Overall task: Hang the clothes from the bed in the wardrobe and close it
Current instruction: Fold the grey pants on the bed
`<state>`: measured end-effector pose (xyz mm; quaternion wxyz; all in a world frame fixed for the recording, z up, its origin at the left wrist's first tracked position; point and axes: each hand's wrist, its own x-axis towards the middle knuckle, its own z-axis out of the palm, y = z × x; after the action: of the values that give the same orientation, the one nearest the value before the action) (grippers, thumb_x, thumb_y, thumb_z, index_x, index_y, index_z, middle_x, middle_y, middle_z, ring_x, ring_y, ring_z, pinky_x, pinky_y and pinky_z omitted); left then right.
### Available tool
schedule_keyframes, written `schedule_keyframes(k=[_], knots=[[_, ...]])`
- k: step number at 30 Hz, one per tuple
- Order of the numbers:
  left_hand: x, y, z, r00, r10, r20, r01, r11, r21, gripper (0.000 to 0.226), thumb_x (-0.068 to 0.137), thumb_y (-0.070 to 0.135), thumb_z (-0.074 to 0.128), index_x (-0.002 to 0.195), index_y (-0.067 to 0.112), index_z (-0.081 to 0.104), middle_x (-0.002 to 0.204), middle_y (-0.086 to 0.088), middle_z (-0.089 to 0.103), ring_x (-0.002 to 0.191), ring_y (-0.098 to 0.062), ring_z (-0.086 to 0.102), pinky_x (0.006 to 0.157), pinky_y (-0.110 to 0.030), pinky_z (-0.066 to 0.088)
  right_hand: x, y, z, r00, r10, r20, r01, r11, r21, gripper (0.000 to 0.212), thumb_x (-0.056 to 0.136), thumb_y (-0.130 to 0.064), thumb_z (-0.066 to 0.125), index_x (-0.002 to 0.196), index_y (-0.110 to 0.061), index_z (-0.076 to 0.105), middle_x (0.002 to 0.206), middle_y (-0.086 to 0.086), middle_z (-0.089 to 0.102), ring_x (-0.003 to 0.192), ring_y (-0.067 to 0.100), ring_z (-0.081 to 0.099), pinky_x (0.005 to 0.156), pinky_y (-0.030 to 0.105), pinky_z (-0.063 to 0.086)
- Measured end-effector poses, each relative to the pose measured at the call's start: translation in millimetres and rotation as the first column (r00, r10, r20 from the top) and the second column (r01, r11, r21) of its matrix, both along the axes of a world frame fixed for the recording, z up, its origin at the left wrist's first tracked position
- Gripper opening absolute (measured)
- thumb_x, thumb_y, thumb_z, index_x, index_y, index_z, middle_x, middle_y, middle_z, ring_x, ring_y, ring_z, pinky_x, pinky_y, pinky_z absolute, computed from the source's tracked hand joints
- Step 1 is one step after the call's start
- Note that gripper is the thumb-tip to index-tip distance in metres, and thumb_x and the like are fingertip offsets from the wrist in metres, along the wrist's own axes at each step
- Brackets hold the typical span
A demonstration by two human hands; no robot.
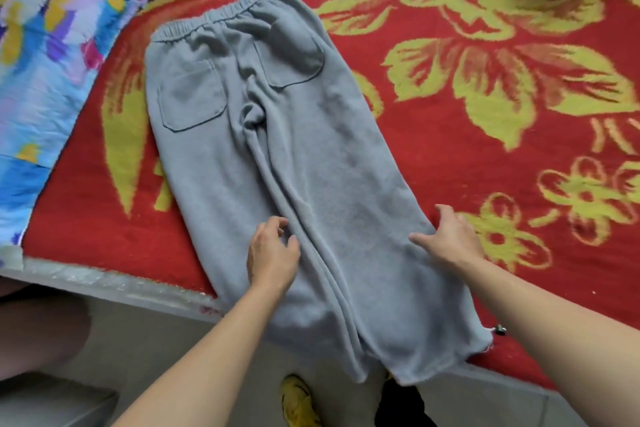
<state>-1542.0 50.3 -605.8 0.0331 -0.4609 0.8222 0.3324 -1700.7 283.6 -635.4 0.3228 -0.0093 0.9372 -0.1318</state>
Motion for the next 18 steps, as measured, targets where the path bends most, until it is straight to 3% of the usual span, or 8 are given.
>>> schedule_keyframes(k=[5, 8, 14, 18], knots=[[-75.7, -43.3, 28.9, 0.968, -0.250, 0.032, 0.252, 0.962, -0.101, 0.028, 0.083, 0.014, 0.058, 0.111, 0.015, 0.062, 0.108, -0.007, 0.059, 0.098, -0.028, 0.058, 0.084, -0.039, 0.048, -22.9, -33.6, 24.6, 0.997, 0.081, 0.007, -0.081, 0.996, -0.037, 0.071, 0.082, -0.045, 0.066, 0.142, -0.024, 0.035, 0.133, 0.008, 0.051, 0.122, 0.031, 0.051, 0.091, 0.041, 0.045], [-120.7, -88.5, 35.4, 0.897, -0.416, 0.149, 0.439, 0.876, -0.201, 0.032, 0.084, 0.014, 0.056, 0.116, 0.013, 0.059, 0.115, -0.011, 0.056, 0.108, -0.031, 0.055, 0.089, -0.041, 0.046, -38.7, -54.7, 30.7, 0.997, 0.076, -0.010, -0.076, 0.996, -0.044, 0.068, 0.083, -0.045, 0.063, 0.142, -0.025, 0.035, 0.134, 0.007, 0.050, 0.123, 0.030, 0.050, 0.092, 0.041, 0.045], [-229.8, -164.0, 15.9, 0.721, -0.630, 0.289, 0.692, 0.641, -0.332, 0.038, 0.089, 0.014, 0.051, 0.126, 0.017, 0.052, 0.125, -0.011, 0.047, 0.115, -0.033, 0.046, 0.094, -0.045, 0.043, -57.5, -93.9, 8.2, 0.994, -0.047, -0.095, 0.041, 0.997, -0.068, 0.065, 0.085, -0.055, 0.060, 0.139, -0.027, 0.039, 0.129, 0.002, 0.053, 0.120, 0.026, 0.051, 0.094, 0.041, 0.045], [-309.1, -193.1, -15.0, 0.517, -0.753, 0.407, 0.834, 0.337, -0.436, 0.056, 0.087, 0.009, 0.049, 0.140, 0.022, 0.037, 0.145, -0.012, 0.032, 0.127, -0.034, 0.034, 0.098, -0.046, 0.038, -51.8, -118.7, -21.8, 0.968, -0.162, -0.190, 0.155, 0.987, -0.052, 0.051, 0.083, -0.054, 0.062, 0.125, -0.027, 0.051, 0.119, 0.000, 0.055, 0.114, 0.025, 0.051, 0.090, 0.041, 0.041]])
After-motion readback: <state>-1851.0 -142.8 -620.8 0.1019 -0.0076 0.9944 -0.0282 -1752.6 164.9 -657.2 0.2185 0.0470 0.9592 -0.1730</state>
